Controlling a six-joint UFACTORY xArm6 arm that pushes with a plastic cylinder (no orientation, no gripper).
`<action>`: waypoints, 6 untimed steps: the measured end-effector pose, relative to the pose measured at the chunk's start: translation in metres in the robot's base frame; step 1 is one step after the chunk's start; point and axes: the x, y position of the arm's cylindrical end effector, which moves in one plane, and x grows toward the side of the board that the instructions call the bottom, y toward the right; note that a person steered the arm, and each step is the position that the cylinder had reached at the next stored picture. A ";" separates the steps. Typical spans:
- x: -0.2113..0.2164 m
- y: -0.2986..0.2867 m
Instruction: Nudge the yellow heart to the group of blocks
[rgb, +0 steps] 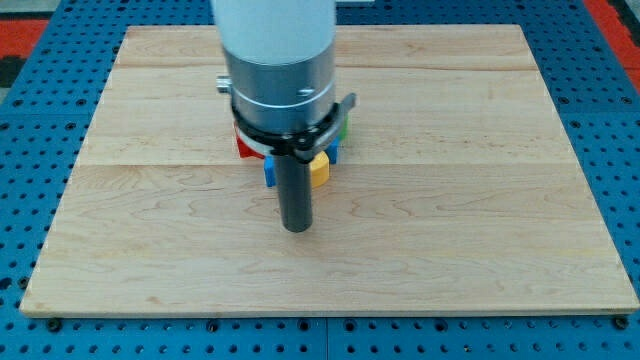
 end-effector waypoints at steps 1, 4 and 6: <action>0.001 0.017; 0.001 0.074; -0.012 0.030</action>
